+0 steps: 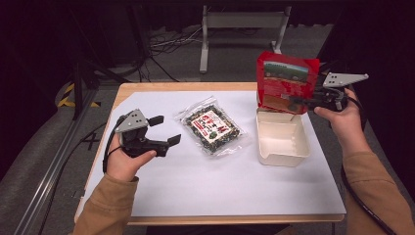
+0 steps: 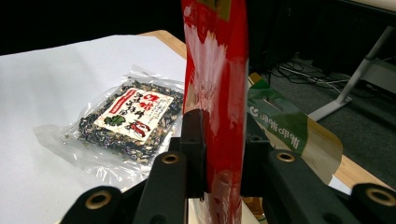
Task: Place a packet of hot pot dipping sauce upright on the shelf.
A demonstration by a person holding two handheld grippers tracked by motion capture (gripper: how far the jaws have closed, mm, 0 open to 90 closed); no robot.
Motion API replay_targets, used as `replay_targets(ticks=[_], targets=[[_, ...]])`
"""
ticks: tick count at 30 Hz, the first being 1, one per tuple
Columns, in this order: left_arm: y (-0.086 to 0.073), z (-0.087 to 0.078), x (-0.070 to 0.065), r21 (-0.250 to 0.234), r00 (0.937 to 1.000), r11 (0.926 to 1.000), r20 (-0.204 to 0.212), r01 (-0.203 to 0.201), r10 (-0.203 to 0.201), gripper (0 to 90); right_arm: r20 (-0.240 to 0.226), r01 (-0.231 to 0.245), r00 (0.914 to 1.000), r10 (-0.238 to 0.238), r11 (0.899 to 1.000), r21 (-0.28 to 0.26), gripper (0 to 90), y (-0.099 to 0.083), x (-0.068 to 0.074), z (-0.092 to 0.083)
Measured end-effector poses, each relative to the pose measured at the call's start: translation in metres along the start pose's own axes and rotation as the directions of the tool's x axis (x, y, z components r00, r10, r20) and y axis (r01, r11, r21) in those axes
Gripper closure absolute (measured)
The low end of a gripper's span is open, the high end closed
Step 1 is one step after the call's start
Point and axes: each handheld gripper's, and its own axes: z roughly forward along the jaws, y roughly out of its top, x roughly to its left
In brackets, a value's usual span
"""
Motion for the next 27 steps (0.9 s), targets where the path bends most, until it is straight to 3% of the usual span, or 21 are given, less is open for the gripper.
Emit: replay_targets(ticks=[17,27], targets=[[-0.002,-0.002,0.003,-0.001,1.0000,1.0000,-0.007,0.000,0.000,12.2,-0.033,-0.041,0.9986,0.042,0.999,0.030,75.6,-0.034,-0.011,0.026],[-0.003,-0.001,0.003,-0.002,1.0000,1.0000,-0.008,0.003,-0.003,12.2,-0.020,-0.053,0.9983,0.055,0.996,0.068,75.6,-0.044,-0.016,0.033]])
